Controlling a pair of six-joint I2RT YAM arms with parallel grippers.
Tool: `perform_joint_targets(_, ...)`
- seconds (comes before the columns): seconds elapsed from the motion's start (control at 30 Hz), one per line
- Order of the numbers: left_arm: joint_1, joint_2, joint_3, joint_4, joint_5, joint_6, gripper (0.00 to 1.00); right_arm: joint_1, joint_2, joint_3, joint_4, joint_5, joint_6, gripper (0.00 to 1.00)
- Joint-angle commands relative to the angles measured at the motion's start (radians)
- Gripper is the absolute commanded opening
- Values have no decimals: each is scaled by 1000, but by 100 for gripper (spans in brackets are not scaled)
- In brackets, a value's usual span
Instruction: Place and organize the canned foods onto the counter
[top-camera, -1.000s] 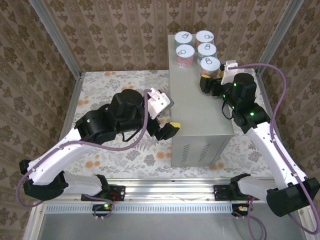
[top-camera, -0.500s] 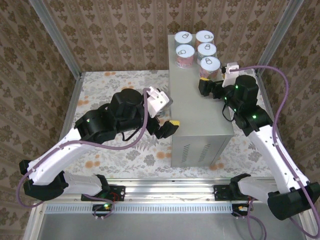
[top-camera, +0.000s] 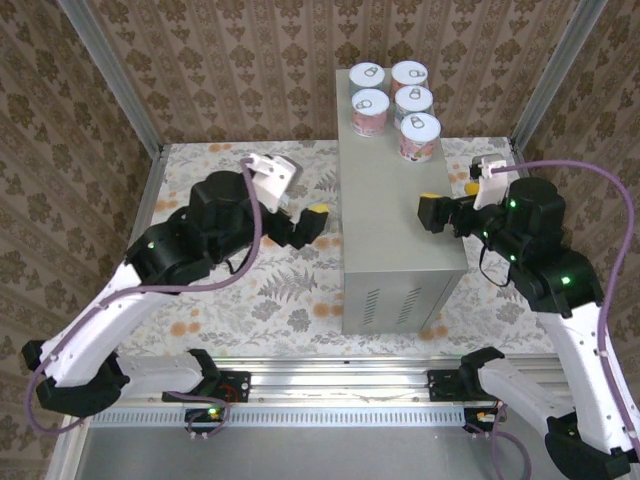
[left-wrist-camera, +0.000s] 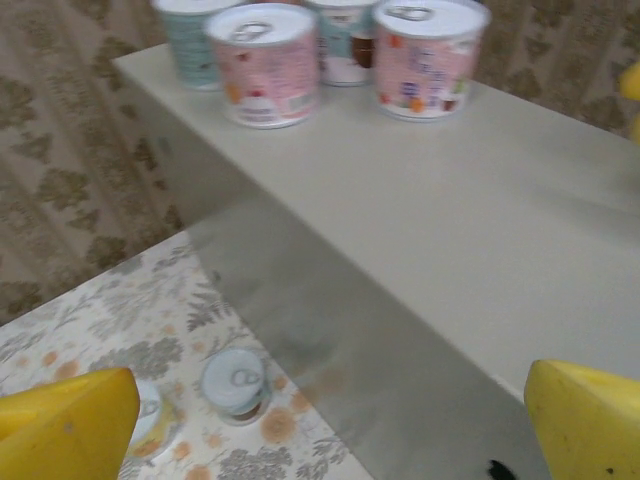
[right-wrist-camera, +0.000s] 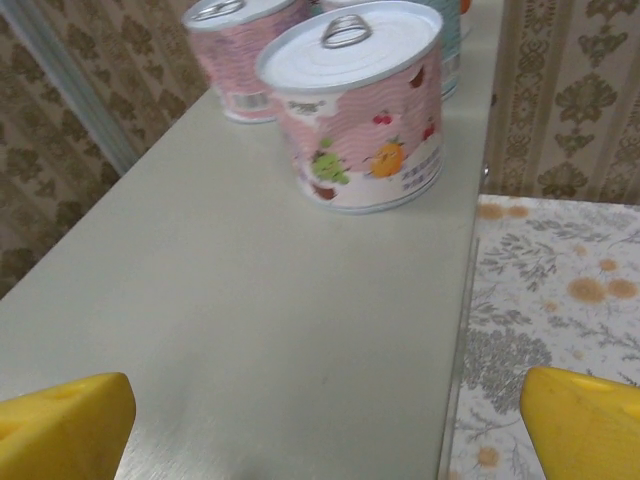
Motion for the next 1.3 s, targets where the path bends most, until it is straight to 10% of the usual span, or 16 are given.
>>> perform_joint_targets(0.0,53,-25,-39,33,-38,-65,100,10,-11,62,-164,-115,-42,100)
perform_joint_targets(0.7,371,162,-323,155,233,-174,100,559,208,345,-268,173,-84,100)
perform_joint_targets(1.27,512,615,-141,38,144,-406,100,824,347,386,-216,323,-66,100)
